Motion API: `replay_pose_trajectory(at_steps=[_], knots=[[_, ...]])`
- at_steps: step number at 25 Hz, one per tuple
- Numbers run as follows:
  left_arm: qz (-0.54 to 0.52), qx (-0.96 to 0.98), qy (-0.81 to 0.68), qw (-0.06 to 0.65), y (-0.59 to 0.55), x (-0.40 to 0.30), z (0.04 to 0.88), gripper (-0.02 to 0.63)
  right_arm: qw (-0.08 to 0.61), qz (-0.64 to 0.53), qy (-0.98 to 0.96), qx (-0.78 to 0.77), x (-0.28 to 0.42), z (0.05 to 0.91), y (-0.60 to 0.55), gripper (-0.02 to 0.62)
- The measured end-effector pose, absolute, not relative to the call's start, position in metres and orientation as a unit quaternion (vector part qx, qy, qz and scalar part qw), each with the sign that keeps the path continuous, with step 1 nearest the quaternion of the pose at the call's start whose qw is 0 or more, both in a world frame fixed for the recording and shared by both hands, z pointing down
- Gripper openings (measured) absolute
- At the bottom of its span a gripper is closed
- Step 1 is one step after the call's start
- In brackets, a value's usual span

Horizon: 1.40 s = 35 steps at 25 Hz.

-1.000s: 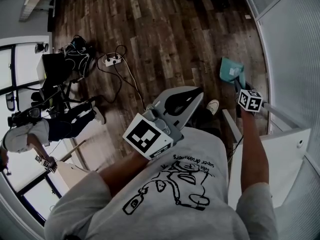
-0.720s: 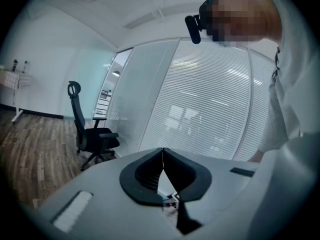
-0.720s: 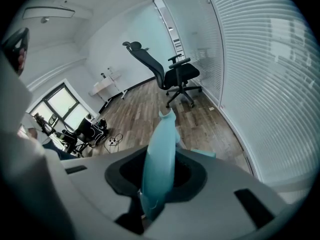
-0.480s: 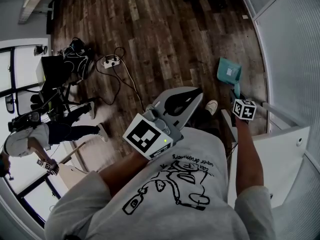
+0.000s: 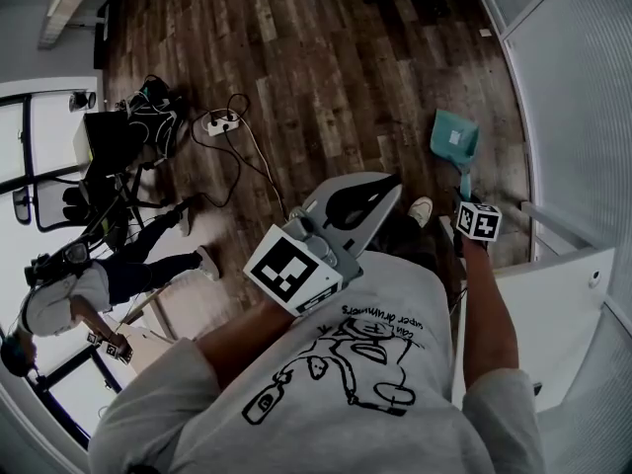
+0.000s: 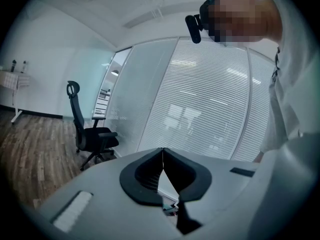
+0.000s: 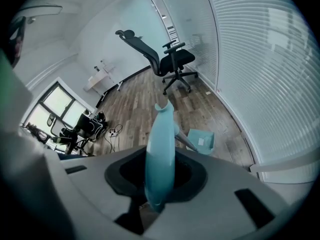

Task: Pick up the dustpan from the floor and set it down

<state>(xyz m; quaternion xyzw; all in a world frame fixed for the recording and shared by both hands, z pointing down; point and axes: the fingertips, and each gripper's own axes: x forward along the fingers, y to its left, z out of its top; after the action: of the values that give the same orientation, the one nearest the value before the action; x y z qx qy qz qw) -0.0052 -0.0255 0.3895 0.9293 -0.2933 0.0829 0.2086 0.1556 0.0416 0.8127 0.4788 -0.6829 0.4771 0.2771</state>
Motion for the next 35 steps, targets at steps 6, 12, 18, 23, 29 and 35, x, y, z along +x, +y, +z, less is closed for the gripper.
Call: replay_pose_trajectory(at_steps=[6,12,18,23,29,35], knots=[[0.083,0.929,-0.294,0.210,-0.024,-0.007,0.390,0.002,0.276,0.488,-0.675,0.479,0.153,0.816,0.045,0.064],[0.083,0.929,-0.294,0.211,-0.022,-0.009,0.386,0.002,0.287,0.490,-0.671,0.476,0.153,0.816,0.050,0.066],[0.082,0.929,-0.293,0.208,-0.019,-0.008,0.388,0.002,0.291,0.495,-0.671,0.470,0.153,0.820,0.055,0.084],[0.080,0.931,-0.292,0.207,-0.016,-0.006,0.385,0.002,0.289,0.497,-0.668,0.473,0.155,0.818,0.057,0.090],[0.077,0.932,-0.289,0.206,-0.018,-0.007,0.382,0.002,0.268,0.520,-0.658,0.474,0.153,0.815,0.057,0.143],[0.070,0.934,-0.288,0.200,-0.019,-0.005,0.376,0.002,0.267,0.521,-0.650,0.485,0.158,0.811,0.055,0.184]])
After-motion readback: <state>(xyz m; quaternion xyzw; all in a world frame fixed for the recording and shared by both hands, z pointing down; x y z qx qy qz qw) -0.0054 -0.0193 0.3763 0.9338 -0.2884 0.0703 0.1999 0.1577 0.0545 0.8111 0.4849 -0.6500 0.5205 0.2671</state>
